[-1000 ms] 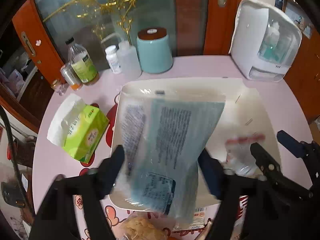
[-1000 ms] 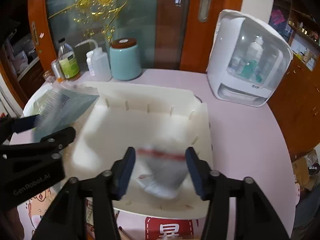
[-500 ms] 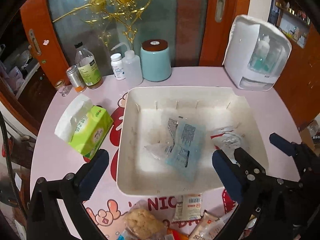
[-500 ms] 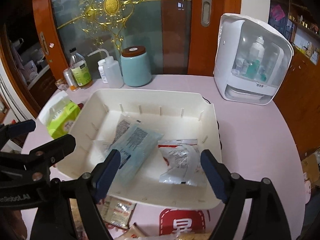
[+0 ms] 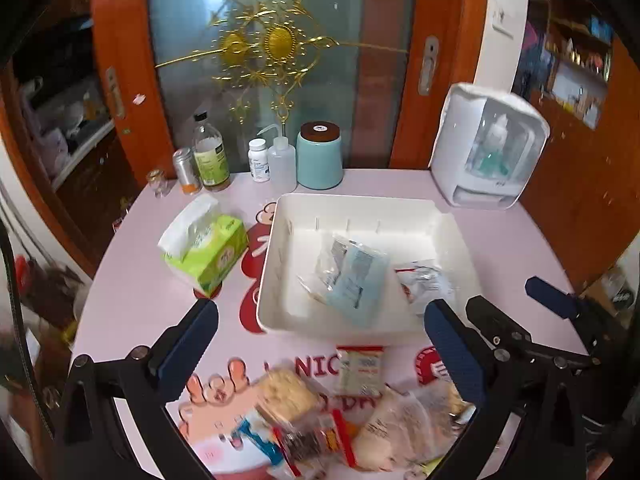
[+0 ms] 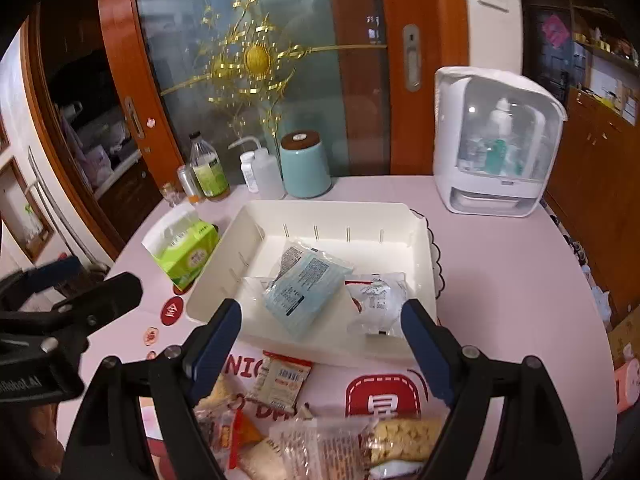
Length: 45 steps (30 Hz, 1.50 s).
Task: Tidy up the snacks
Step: 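Withdraw both open tools from the tray back over the snacks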
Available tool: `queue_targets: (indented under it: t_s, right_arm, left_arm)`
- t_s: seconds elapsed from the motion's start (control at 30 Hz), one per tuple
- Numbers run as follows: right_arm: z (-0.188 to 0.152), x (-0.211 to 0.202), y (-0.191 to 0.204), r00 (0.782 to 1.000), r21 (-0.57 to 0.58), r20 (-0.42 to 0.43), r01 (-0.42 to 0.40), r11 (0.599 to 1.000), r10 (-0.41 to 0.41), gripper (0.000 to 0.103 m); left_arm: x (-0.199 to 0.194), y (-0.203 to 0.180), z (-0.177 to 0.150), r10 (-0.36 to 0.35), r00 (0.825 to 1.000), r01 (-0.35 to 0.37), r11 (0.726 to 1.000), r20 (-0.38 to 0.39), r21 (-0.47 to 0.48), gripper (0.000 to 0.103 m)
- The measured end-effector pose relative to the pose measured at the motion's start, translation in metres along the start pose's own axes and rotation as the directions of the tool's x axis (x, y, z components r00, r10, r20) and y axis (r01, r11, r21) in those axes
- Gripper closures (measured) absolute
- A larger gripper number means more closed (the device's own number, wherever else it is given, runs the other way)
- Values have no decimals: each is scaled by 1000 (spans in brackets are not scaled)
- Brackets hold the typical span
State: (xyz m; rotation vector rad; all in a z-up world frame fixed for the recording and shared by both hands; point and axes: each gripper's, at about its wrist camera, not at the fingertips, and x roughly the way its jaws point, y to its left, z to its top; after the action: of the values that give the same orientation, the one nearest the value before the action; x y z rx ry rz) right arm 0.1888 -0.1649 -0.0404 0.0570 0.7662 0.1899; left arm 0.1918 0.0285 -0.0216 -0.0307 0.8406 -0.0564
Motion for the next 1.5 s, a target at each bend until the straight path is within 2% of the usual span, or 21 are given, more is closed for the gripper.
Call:
queue_targets:
  t_s: [0.17, 0.27, 0.5, 0.6, 0.77, 0.87, 1.03, 1.23, 1.33, 1.5]
  right_arm:
    - [-14, -37, -2, 998, 0, 60, -19, 1000, 19, 20]
    - [-25, -57, -3, 996, -25, 79, -28, 999, 30, 20]
    - [-49, -91, -11, 994, -42, 97, -44, 998, 48, 20]
    - [-59, -102, -14, 993, -43, 111, -43, 998, 48, 20]
    - [-75, -114, -16, 991, -60, 132, -12, 998, 19, 20]
    - [-84, -112, -18, 995, -57, 93, -27, 998, 32, 20]
    - [-104, -101, -26, 997, -52, -32, -67, 996, 65, 20]
    - [-131, -93, -40, 997, -55, -75, 3, 999, -7, 20]
    - [-141, -86, -50, 994, -51, -112, 13, 999, -19, 20]
    - [-161, -77, -66, 985, -17, -172, -25, 1000, 21, 20]
  left_arm:
    - [-44, 16, -27, -55, 997, 62, 991, 61, -121, 0]
    - [-63, 23, -44, -80, 994, 90, 985, 71, -146, 0]
    - [-95, 40, -86, -55, 995, 72, 978, 88, -196, 0]
    - [-105, 49, -108, -16, 995, 38, 974, 99, -224, 0]
    - [-109, 62, -138, 9, 996, 14, 966, 89, -258, 0]
    - [-107, 66, -153, 19, 997, 1, 963, 74, -271, 0]
    - [-99, 69, -174, 38, 998, -21, 959, 54, -281, 0]
    - [-86, 70, -196, 97, 995, -91, 968, 13, -235, 0]
    - [-76, 73, -209, 94, 995, -99, 969, -32, -227, 0]
    - [-53, 78, -230, 87, 988, -112, 974, -131, -198, 1]
